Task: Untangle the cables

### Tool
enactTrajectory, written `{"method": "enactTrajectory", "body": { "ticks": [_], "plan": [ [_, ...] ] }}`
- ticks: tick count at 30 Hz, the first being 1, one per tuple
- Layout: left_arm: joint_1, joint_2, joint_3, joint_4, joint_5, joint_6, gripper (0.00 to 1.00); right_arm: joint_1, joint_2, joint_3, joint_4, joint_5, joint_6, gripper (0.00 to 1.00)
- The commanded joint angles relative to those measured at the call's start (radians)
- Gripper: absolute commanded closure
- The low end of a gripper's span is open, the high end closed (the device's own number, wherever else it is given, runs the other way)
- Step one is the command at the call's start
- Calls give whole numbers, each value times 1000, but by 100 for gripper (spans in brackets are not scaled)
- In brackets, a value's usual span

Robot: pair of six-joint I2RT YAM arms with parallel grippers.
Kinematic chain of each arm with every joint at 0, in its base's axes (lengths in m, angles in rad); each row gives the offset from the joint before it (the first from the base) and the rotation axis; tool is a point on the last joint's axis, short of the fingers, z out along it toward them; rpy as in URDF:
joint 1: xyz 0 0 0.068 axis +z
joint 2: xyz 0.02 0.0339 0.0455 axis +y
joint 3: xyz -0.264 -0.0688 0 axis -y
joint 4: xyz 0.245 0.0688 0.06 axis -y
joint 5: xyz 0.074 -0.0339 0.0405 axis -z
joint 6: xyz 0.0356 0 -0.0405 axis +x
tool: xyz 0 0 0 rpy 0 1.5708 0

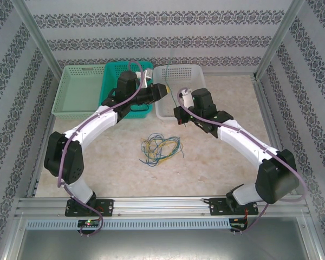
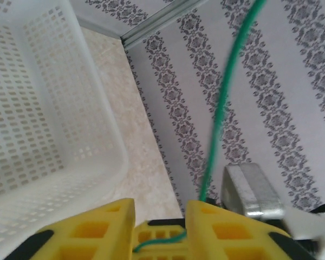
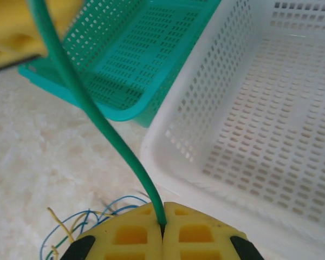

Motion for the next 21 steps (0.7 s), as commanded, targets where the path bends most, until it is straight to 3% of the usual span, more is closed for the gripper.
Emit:
{"method": "enactTrajectory", "body": {
  "ticks": [1,3,6,18,21],
  "plan": [
    [11,2,83,-110,-67,86,32,-36,47,92,-49,-112,25,100],
    [15,-4,128,-218,-109,161,21,-77,96,146,-105,-152,35,100],
    [20,-39,130,-287,-158,226,16,-122,181,242,-194,-170,14,100],
    [67,-219,-96,-403,-249,273,14,-190,673,731,-647,-337,-129,100],
    [71,-251,-126,-459,-270,299,14,-203,746,774,-705,-349,-125,94]
  ]
}}
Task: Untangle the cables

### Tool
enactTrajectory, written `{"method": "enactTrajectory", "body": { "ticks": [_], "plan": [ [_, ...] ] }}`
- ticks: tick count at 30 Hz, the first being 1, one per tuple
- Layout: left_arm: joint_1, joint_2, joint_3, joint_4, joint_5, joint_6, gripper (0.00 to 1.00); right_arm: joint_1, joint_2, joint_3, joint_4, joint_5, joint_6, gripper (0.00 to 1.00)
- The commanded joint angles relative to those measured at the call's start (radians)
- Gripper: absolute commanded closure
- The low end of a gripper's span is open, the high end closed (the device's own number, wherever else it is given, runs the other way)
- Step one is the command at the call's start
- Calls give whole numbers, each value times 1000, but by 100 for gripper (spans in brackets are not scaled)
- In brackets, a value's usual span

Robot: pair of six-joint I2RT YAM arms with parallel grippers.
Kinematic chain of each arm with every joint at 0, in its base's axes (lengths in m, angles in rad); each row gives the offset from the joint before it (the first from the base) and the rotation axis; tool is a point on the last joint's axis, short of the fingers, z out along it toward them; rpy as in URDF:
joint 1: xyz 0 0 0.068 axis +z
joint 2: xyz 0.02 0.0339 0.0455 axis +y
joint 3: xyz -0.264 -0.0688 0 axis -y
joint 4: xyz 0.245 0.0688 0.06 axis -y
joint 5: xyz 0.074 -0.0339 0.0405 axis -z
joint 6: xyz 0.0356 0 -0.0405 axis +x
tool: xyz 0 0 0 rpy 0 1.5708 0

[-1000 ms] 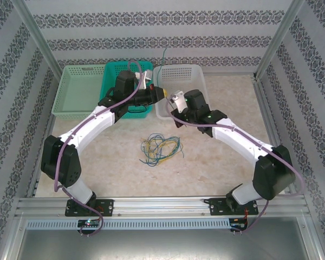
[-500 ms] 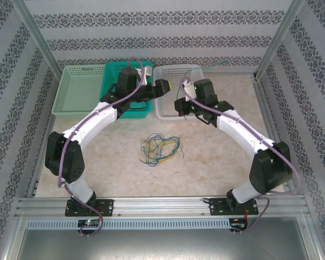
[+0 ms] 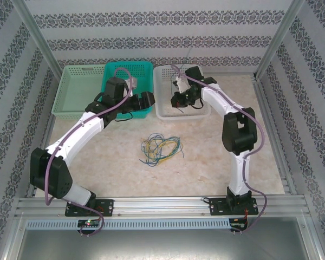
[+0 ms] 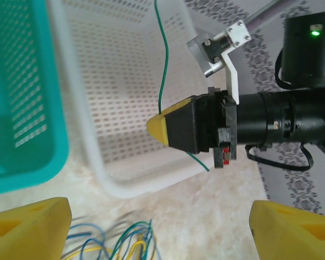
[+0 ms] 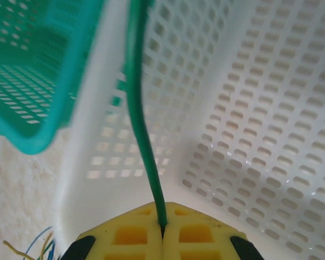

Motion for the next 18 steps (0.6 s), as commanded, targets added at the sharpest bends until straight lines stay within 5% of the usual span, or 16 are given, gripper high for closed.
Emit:
{"method": "enactTrajectory", "body": {
  "ticks": [1,3,7,9,18],
  "plan": [
    [11,-50,-28,-93,-40,60,14,-28,61,55,-172,-45,-24,91],
    [11,-53,-44,-127,-48,78,15,-36,85,63,-187,-30,-9,85],
    [10,-38,-92,-154,-33,79,16,-44,90,72,-200,-13,10,57],
    [6,-32,-121,-140,-12,67,18,-45,70,73,-198,2,22,34],
    [-38,26,-117,-161,-16,104,20,-23,-148,4,-136,37,57,21]
  ]
}}
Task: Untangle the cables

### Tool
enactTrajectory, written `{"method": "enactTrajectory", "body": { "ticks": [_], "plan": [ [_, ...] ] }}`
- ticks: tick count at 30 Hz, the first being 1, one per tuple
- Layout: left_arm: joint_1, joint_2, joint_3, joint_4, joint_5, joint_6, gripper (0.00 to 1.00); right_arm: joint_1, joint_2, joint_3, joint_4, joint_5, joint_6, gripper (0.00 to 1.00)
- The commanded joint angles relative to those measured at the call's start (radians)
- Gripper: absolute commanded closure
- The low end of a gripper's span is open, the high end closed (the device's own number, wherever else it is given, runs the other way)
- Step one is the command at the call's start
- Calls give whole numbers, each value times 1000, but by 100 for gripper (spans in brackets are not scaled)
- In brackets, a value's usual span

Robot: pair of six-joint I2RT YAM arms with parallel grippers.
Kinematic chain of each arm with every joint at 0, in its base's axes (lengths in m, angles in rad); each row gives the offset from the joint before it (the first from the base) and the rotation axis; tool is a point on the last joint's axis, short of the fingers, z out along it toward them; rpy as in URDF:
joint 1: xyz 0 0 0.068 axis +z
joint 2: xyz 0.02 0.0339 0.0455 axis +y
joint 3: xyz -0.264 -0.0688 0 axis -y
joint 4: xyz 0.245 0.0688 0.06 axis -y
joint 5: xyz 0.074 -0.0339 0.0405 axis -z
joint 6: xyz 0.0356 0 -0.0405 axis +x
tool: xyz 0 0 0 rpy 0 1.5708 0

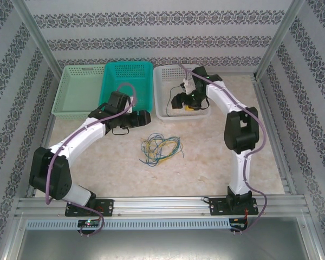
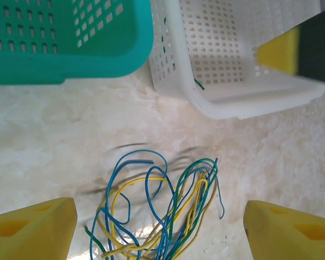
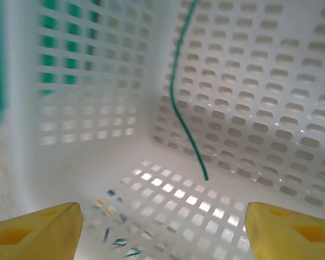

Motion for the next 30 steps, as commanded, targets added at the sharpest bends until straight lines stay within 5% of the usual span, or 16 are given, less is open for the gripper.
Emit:
{"method": "enactTrajectory", "body": {
  "ticks": [1,7,11,14,20,30],
  "plan": [
    [-27,32,22,-26,21,41,21,23,-137,-44,32,21,12,21],
    [-32,24,-32,8,43,21,26,113,-373,-332,172,144,-94,32],
    [-27,-12,-73,12,26,15,26,259,-456,-512,228,214,-179,37],
    [-10,-42,-111,17,40,-13,24,342,-442,-576,267,298,-177,38],
    [46,-150,-269,101,72,-95,24,386,-366,-591,363,270,-154,40],
    [47,-171,-286,75,74,-78,24,456,-222,-529,410,322,-158,35]
  ]
}}
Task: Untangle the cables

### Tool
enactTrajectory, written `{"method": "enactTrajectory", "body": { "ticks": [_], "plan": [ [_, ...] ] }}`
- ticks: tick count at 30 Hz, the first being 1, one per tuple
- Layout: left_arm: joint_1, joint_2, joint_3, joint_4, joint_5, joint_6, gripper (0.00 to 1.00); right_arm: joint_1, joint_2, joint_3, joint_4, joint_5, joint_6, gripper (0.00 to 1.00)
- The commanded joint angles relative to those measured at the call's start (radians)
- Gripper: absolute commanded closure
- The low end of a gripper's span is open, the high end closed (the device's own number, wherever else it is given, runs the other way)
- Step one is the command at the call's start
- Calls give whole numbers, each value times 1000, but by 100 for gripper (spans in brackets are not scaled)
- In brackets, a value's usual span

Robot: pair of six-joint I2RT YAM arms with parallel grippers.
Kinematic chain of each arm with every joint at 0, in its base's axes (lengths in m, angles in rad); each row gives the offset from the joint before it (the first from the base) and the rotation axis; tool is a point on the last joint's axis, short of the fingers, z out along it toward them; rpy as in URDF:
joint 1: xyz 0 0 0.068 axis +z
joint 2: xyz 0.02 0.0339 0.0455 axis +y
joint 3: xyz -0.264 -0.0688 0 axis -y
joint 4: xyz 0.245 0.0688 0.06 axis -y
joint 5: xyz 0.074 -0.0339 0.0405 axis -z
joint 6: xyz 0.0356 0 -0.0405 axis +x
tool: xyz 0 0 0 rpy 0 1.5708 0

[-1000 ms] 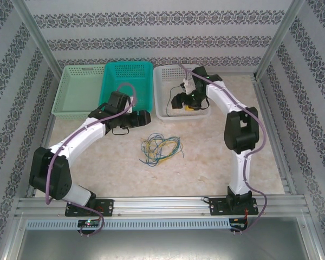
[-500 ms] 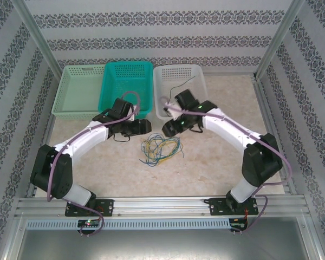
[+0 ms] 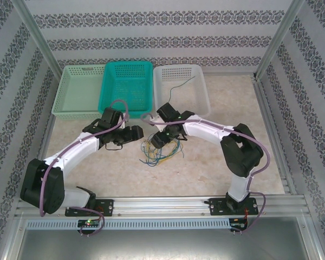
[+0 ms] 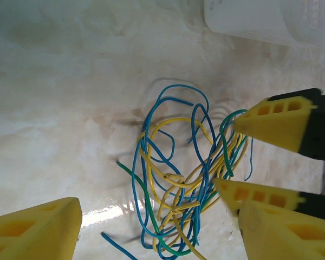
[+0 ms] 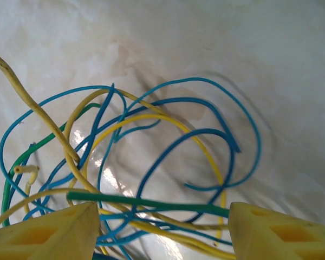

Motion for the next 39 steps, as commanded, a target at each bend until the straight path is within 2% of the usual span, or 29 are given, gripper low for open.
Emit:
{"method": "enactTrajectory", "body": {
  "ticks": [1,4,7,9,12,19,28,34,39],
  "plan": [
    [5,-18,-4,25,17,-6,24,3,36,36,33,51,-6,36],
    [5,-12,-7,34,21,-6,24,3,58,53,48,70,11,47],
    [4,0,-10,53,42,-12,24,5,41,49,68,99,39,74],
    [2,8,-13,64,55,-11,25,7,2,32,79,111,55,87],
    [-13,27,-1,59,54,8,25,9,-82,-11,98,122,75,96],
    [-81,125,72,70,83,54,24,11,-217,-31,82,127,128,97],
    [-147,198,130,142,77,36,25,-14,-340,-21,97,144,227,98],
    [-161,241,170,84,20,44,27,-130,-468,-80,206,45,415,99],
    [-160,275,149,72,-31,23,34,-291,-605,-253,402,-49,676,100]
  ]
}}
